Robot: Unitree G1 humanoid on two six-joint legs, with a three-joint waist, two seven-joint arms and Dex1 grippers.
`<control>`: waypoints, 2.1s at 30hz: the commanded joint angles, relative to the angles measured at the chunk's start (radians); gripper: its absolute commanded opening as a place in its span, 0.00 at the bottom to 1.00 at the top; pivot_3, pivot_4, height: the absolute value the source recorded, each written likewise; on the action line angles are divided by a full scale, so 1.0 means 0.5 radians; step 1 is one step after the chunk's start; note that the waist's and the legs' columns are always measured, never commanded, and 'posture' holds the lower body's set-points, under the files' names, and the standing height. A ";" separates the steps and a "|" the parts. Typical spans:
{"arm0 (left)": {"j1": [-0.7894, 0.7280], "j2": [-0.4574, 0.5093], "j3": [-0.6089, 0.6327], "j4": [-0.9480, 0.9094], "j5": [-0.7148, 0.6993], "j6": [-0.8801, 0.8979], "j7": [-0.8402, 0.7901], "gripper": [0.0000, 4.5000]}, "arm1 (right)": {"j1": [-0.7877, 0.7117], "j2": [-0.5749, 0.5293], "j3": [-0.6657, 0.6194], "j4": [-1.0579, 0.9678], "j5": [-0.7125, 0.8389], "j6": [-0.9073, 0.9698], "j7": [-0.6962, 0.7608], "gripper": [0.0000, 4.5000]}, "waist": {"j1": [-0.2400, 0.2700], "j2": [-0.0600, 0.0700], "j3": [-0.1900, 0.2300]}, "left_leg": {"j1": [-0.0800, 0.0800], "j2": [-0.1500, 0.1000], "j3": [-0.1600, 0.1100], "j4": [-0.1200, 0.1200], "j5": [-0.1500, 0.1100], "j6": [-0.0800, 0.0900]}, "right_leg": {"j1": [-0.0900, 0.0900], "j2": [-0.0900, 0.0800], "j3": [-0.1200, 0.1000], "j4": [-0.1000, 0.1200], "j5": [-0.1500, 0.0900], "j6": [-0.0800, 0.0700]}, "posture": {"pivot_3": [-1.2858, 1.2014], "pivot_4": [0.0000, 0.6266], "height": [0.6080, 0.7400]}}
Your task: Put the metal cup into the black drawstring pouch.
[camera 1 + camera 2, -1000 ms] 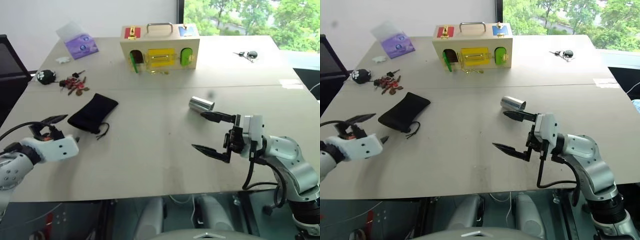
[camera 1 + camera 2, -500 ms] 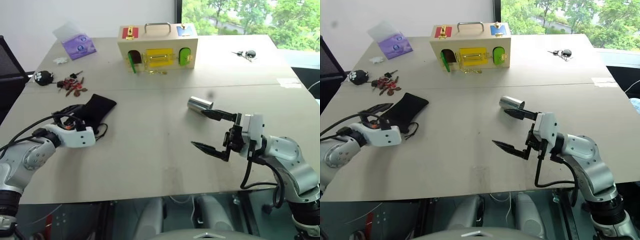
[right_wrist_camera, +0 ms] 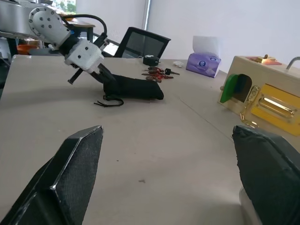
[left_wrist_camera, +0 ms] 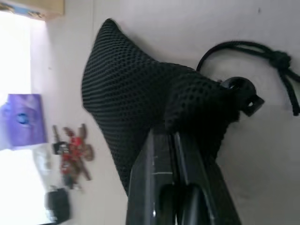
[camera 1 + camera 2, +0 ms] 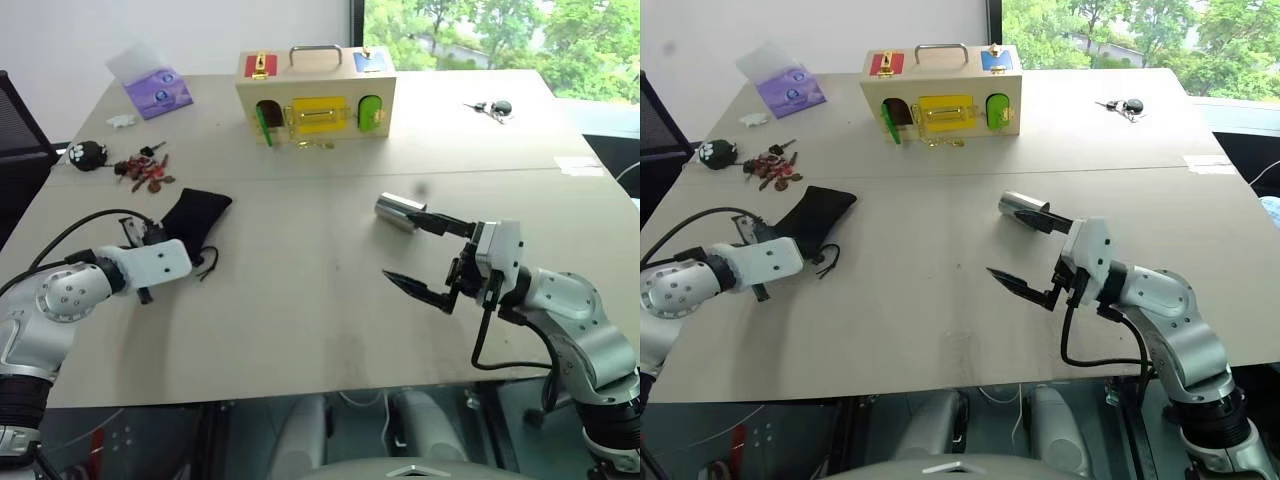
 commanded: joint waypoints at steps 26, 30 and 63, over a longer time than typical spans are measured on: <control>0.300 -0.012 -0.212 -0.771 0.588 0.437 0.661 0.58 | 0.020 -0.022 -0.044 -0.143 0.115 0.075 -0.044 1.00 | 0.025 0.000 0.000 | 0.003 0.002 0.001 0.020 0.000 0.000 | -0.002 0.004 0.009 0.024 -0.001 -0.001 | 0.52 0.24 1.00; 0.138 0.019 -0.255 -0.500 0.619 0.123 0.706 0.58 | 0.010 -0.029 -0.048 -0.132 0.117 0.077 -0.030 1.00 | 0.041 0.000 0.000 | 0.003 0.002 0.002 0.021 0.000 0.000 | -0.002 0.005 0.009 0.025 -0.001 -0.001 | 0.52 0.24 1.00; -0.686 -0.611 -0.003 -1.005 -0.946 2.895 -0.033 0.01 | -0.054 -0.063 0.016 -0.183 -0.267 0.586 -0.559 1.00 | 0.031 -0.001 0.000 | 0.001 -0.003 -0.002 0.027 0.000 0.000 | -0.001 0.011 0.005 0.029 -0.001 0.001 | 0.52 0.24 1.00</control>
